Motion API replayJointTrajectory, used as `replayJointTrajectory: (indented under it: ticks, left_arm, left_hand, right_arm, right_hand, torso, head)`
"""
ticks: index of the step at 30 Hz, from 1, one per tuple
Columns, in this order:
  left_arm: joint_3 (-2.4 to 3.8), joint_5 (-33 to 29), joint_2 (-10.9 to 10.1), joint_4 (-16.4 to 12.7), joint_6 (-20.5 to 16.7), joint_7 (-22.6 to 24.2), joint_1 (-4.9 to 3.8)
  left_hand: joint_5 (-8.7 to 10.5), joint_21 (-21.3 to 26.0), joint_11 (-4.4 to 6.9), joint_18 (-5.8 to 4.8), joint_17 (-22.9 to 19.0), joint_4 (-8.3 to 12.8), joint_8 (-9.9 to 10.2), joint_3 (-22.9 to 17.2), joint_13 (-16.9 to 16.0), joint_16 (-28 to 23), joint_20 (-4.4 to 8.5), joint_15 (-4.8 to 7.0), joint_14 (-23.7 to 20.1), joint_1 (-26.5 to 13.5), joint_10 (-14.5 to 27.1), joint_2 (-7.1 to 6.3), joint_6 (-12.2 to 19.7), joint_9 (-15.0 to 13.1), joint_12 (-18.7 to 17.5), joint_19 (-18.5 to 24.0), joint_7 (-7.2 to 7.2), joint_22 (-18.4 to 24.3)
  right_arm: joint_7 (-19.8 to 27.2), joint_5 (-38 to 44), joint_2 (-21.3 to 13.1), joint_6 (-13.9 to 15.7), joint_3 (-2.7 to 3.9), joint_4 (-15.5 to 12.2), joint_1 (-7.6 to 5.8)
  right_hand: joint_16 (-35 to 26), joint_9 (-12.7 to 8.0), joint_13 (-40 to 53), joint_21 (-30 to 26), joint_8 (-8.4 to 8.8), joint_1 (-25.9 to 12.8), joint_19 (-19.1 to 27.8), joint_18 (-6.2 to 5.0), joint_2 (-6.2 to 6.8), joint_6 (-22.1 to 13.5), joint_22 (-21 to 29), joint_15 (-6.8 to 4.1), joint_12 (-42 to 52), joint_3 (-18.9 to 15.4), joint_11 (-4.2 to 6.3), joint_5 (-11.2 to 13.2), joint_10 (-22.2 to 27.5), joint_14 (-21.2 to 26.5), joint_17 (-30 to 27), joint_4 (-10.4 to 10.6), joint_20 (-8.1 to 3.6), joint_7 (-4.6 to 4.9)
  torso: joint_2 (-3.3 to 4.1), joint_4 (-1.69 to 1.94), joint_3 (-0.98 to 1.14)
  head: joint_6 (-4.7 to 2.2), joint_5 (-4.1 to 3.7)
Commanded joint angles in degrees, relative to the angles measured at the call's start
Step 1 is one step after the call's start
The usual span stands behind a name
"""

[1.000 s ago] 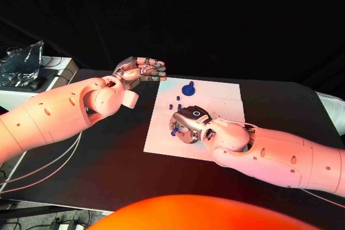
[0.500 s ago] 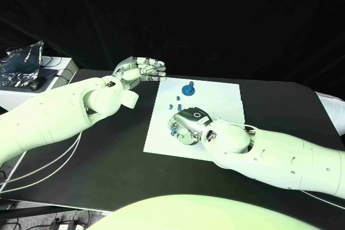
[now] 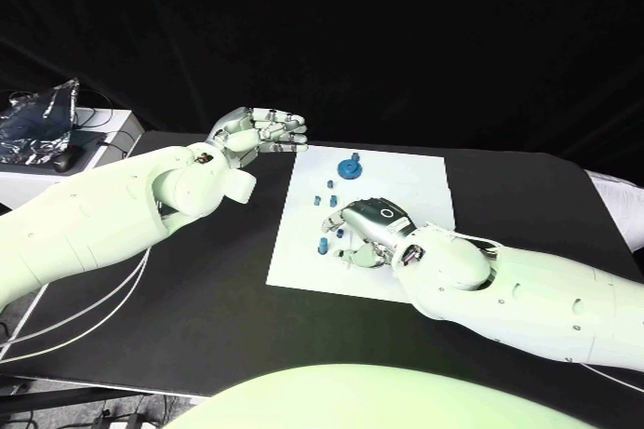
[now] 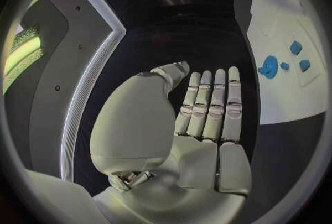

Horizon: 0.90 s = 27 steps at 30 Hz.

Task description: Assemble the parts on the task board

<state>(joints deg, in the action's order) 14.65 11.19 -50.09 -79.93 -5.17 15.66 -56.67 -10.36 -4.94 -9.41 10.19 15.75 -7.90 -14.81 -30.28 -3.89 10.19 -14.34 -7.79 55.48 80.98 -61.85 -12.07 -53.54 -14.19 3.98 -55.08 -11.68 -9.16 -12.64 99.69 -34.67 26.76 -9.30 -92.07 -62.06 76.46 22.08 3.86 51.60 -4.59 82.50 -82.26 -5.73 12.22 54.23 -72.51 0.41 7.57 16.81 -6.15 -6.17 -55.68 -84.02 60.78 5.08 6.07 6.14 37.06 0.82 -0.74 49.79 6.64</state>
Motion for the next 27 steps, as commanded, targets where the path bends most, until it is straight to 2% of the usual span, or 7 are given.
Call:
replayJointTrajectory:
  ticks: [1,8,13,17,19,22,27]
  left_arm:
    - [0.04,-0.32,0.12,0.06,0.69,0.47,-0.01]
    - [0.03,-0.38,0.14,0.39,0.78,0.51,0.11]
    - [0.02,-0.4,0.0,0.5,0.96,0.52,0.47]
    - [0.02,-0.41,-0.15,0.49,1.05,0.57,1.01]
    - [0.02,-0.41,-0.2,0.44,1.1,0.56,1.27]
    - [0.01,-0.42,-0.33,0.3,1.17,0.52,1.68]
    - [0.02,-0.42,-0.54,0.08,1.16,0.44,2.22]
  left_hand:
    - [-0.23,0.32,0.02,0.37,0.05,0.02,0.19,0.46,-0.07,-0.37,-0.05,0.01,0.47,0.34,0.04,-0.05,0.28,0.05,-0.11,-0.45,-0.09,0.09]
    - [-0.23,0.35,0.01,0.38,0.06,0.0,0.21,0.48,-0.06,-0.43,-0.04,0.0,0.47,0.36,0.07,-0.04,0.29,0.06,-0.13,-0.55,-0.08,0.15]
    - [-0.23,0.38,0.03,0.39,0.09,-0.07,0.27,0.53,-0.07,-0.45,-0.02,0.02,0.56,0.31,0.0,-0.03,0.37,0.09,-0.1,-0.66,-0.03,0.21]
    - [-0.24,0.46,0.22,0.42,0.3,-0.29,0.36,0.68,-0.14,-0.36,0.09,0.22,1.24,0.23,-0.47,0.03,0.45,0.14,0.07,-1.18,0.16,0.48]
    - [-0.24,0.44,0.36,0.43,0.47,-0.41,0.39,0.76,-0.16,-0.24,0.22,0.39,1.8,0.22,-0.79,0.05,0.45,0.17,0.14,-1.65,0.27,0.62]
    - [-0.26,0.42,0.44,0.44,0.6,-0.53,0.42,0.8,-0.18,-0.16,0.33,0.5,2.17,0.19,-1.05,0.1,0.45,0.19,0.18,-1.99,0.33,0.71]
    - [-0.26,0.41,0.48,0.44,0.65,-0.59,0.44,0.83,-0.19,-0.14,0.37,0.55,2.3,0.17,-1.18,0.1,0.47,0.2,0.21,-2.13,0.37,0.75]
  right_arm:
    - [1.91,-4.97,-1.73,6.57,0.44,-1.3,-0.31]
    - [5.91,-22.23,-8.22,6.09,1.24,-3.13,-3.44]
    - [3.92,-34.01,-14.21,0.18,1.42,-3.93,-6.49]
    - [-1.84,-39.95,-18.57,-6.35,1.46,-4.28,-8.46]
    - [-5.39,-41.2,-20.29,-9.54,1.46,-4.5,-8.97]
    - [-10.72,-41.62,-22.26,-13.95,1.39,-4.84,-9.38]
    - [-16.13,-40.2,-23.98,-18.67,0.85,-5.48,-9.59]
  right_hand:
    - [-0.33,-0.24,0.06,-0.45,0.34,0.84,0.27,-0.73,-0.18,-0.31,0.23,0.57,0.61,-1.28,-0.08,-0.46,0.59,-0.09,-0.38,0.87,0.21,-0.02]
    - [-0.7,-0.84,0.61,0.27,0.21,1.41,-0.4,-0.61,-0.7,0.25,-0.06,-0.28,5.05,-1.2,0.99,-3.53,-3.9,0.03,-1.05,4.26,-0.46,2.7]
    - [2.09,-0.34,4.01,7.51,-2.15,0.71,-2.27,0.49,-0.34,4.26,-3.55,-2.12,10.91,2.83,3.41,-6.32,-17.57,-1.45,3.92,6.92,-1.88,1.66]
    - [2.29,0.66,11.22,7.85,-3.85,-1.4,-2.39,0.62,1.26,4.91,-4.08,-3.14,17.18,4.05,4.58,-7.06,-20.08,-1.38,3.82,8.32,-2.97,0.58]
    - [3.83,2.33,43.19,11.99,-5.83,-3.44,-3.38,1.3,1.74,5.65,-6.13,-4.02,47.02,2.86,5.32,-9.73,-25.61,-2.15,6.38,8.98,-3.53,-1.13]
    - [9.19,5.42,71.99,18.46,-8.35,-12.52,-4.51,2.4,-0.67,5.02,-9.36,-3.84,71.46,0.36,5.71,-16.07,-28.76,-4.04,17.6,11.26,-3.47,-0.5]
    - [12.12,10.05,82.34,23.63,-11.31,-19.02,-5.26,3.13,-2.36,4.33,-11.98,-3.93,79.41,-4.15,5.77,-15.25,-32.18,-5.15,24.88,11.64,-3.79,-1.26]
  torso:
    - [-0.02,-0.02,0.03]
    - [-0.21,-0.22,-0.07]
    - [-0.6,-0.42,-0.04]
    - [-0.98,-0.77,0.02]
    - [-1.08,-0.85,0.03]
    - [-1.25,-0.96,0.07]
    - [-1.49,-1.2,0.0]
  head:
    - [-0.41,-0.29]
    - [-1.33,-1.39]
    - [-1.92,-3.1]
    - [-2.11,-4.57]
    - [-2.03,-5.1]
    - [-1.82,-5.81]
    - [-1.35,-6.24]
